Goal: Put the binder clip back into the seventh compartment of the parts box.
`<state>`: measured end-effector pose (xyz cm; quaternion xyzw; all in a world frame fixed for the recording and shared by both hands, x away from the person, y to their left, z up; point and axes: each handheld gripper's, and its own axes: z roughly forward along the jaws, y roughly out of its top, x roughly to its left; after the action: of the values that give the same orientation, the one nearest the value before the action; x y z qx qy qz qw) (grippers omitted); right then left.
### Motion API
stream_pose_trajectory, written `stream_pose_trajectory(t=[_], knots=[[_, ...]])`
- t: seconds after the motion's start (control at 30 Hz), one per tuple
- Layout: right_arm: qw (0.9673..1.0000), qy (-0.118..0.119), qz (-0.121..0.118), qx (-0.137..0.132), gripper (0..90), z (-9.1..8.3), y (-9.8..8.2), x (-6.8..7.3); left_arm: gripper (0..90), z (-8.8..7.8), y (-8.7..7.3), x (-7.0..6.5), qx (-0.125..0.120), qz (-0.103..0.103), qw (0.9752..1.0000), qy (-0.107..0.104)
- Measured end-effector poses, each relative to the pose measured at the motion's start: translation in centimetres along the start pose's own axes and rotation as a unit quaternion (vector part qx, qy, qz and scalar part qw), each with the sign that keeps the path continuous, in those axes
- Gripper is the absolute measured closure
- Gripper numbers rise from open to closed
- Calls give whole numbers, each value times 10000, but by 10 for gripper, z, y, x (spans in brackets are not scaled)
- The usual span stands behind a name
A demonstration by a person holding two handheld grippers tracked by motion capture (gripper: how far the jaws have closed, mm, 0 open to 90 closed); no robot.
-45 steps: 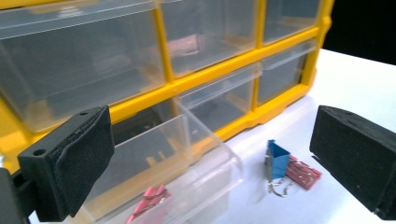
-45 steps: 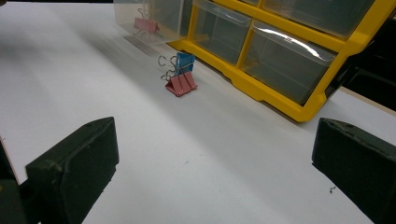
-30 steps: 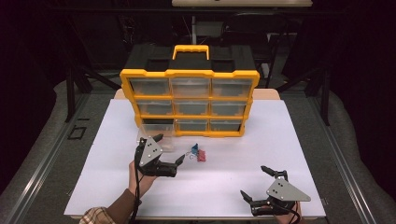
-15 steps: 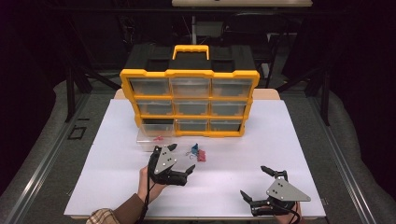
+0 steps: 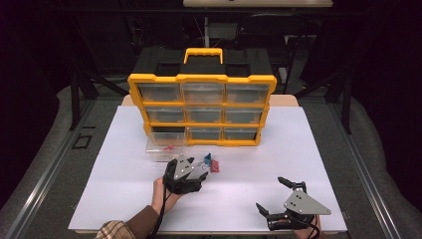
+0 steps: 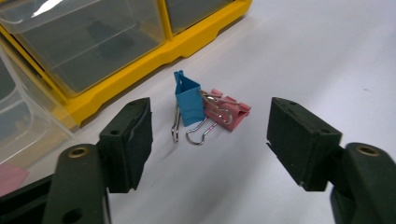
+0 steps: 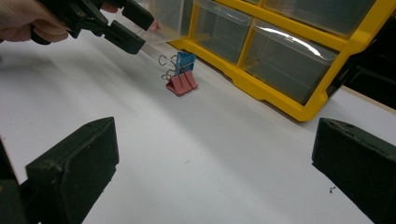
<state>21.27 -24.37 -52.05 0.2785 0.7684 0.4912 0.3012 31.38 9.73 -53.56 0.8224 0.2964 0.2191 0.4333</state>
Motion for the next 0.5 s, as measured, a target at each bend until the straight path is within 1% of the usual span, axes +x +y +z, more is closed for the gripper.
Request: stream_pose_trajectory(t=[0.07, 0.1, 0.13, 0.17, 0.2, 0.27, 0.3, 0.37, 0.4, 0.47, 0.5], knots=[[10000, 3, -6, -3, 2, 0, 0, 0, 349, 3, -1, 0, 53, -12, 10000, -6], [10000, 3, -6, -3, 2, 0, 0, 0, 349, 5, -1, 0, 89, -8, 10000, 25], [10000, 0, -18, 1, 2, 0, 0, 0, 364, 6, -2, 0, 111, -6, 9999, 50], [10000, 7, -12, -5, 1, 0, 0, 0, 397, 8, -2, 1, 138, -17, 9999, 56], [10000, 7, -12, -5, 1, 0, 0, 0, 397, 9, -3, 1, 173, -46, 9998, 70], [10000, 3, -13, -2, 2, 0, 0, 0, 425, 12, -4, 1, 225, -58, 9997, 77], [10000, 2, -16, 1, 2, 0, 0, 0, 447, 13, -4, 2, 223, -56, 9997, 88], [10000, 4, -12, -8, 2, 0, 0, 0, 480, 15, -5, 3, 217, -117, 9996, 114], [10000, 9, -13, 0, 1, 0, 0, 0, 510, 16, -5, 5, 225, -127, 9996, 133], [10000, 10, -14, 1, 2, 0, 0, 0, 524, 18, -6, 7, 254, -121, 9995, 151], [10000, 10, -11, 1, 2, 0, 0, 0, 536, 19, -6, 7, 270, -165, 9994, 159]])
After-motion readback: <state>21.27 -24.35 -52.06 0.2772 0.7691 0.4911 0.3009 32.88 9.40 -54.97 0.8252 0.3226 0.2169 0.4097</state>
